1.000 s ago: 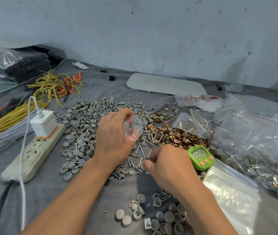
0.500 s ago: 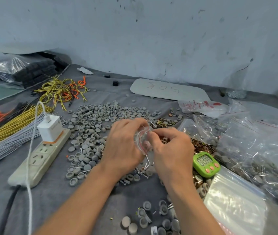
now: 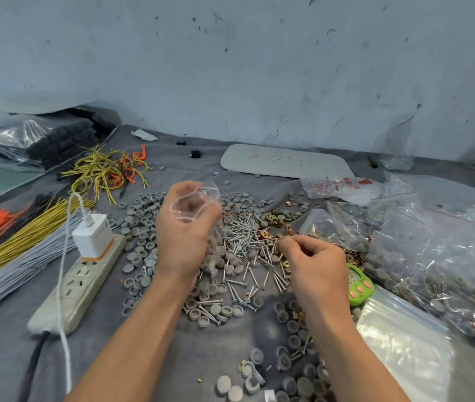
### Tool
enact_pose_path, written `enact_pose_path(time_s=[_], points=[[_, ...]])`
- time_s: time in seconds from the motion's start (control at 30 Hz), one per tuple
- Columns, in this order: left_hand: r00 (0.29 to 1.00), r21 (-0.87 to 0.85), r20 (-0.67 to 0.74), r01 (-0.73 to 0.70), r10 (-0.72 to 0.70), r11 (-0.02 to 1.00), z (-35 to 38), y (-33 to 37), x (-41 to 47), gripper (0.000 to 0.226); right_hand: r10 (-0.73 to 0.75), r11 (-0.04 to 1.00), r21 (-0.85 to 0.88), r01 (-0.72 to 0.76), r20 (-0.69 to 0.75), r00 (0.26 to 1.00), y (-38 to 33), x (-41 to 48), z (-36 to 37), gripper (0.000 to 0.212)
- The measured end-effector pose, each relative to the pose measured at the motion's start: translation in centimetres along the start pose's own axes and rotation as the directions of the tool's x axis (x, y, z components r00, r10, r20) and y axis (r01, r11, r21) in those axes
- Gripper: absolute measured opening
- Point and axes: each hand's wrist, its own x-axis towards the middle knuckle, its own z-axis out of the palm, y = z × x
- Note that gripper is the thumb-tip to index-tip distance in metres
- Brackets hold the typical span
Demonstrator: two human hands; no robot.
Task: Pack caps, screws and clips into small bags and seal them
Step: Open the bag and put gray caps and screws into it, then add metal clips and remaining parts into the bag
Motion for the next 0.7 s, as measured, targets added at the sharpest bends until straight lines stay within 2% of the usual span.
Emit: enact_pose_path(time_s=[0.07, 0.13, 0.2, 0.27, 0.33, 0.4, 0.47, 0.53, 0.6, 0.7], points=[[0.976, -0.303, 0.138, 0.202, -0.167, 0.931, -1.0, 1.2, 0.5, 0.023, 0.001, 1.000, -0.021, 0.000, 0.050, 0.999, 0.0, -0.5, -0.6, 0.018], [0.902, -0.549, 0.346, 0.419, -0.260, 0.723, -1.7, 2.1, 0.3, 0.018, 0.009, 1.000, 0.018, -0.011, 0.111, 0.994, -0.3, -1.1, -0.9, 0.023], [0.849, -0.660, 0.438, 0.528, -0.297, 0.535, -1.9, 2.3, -0.5, 0.019, 0.063, 0.991, 0.108, -0.085, 0.190, 0.980, -0.7, -1.9, -0.8, 0.020], [0.816, -0.697, 0.483, 0.577, -0.316, 0.426, -1.4, 2.4, -1.4, 0.020, 0.144, 0.954, 0.211, -0.214, 0.304, 0.942, -1.1, -2.8, -0.7, 0.014], [0.799, -0.701, 0.510, 0.601, -0.320, 0.383, -1.0, 2.5, -2.1, 0.022, 0.201, 0.892, 0.286, -0.349, 0.441, 0.875, -1.2, -3.6, -0.6, 0.022], [0.776, -0.698, 0.546, 0.630, -0.317, 0.340, -0.8, 2.7, -2.5, 0.023, 0.227, 0.800, 0.354, -0.485, 0.570, 0.790, -1.3, -4.3, -0.5, 0.045], [0.752, -0.681, 0.578, 0.659, -0.318, 0.319, -0.7, 3.0, -2.8, 0.021, 0.236, 0.688, 0.416, -0.595, 0.647, 0.725, -1.3, -4.6, -0.5, 0.047], [0.747, -0.669, 0.575, 0.664, -0.335, 0.334, -0.5, 3.3, -2.9, 0.020, 0.265, 0.637, 0.427, -0.642, 0.660, 0.703, -1.5, -4.6, -0.8, 0.042], [0.748, -0.657, 0.557, 0.663, -0.361, 0.358, -0.5, 3.4, -3.0, 0.024, 0.278, 0.650, 0.413, -0.638, 0.652, 0.705, -1.6, -4.6, -1.3, 0.037], [0.697, -0.556, 0.597, 0.716, -0.397, 0.423, -0.5, 3.6, -3.7, 0.047, 0.292, 0.657, 0.431, -0.619, 0.611, 0.736, -1.3, -4.6, -2.0, 0.016]])
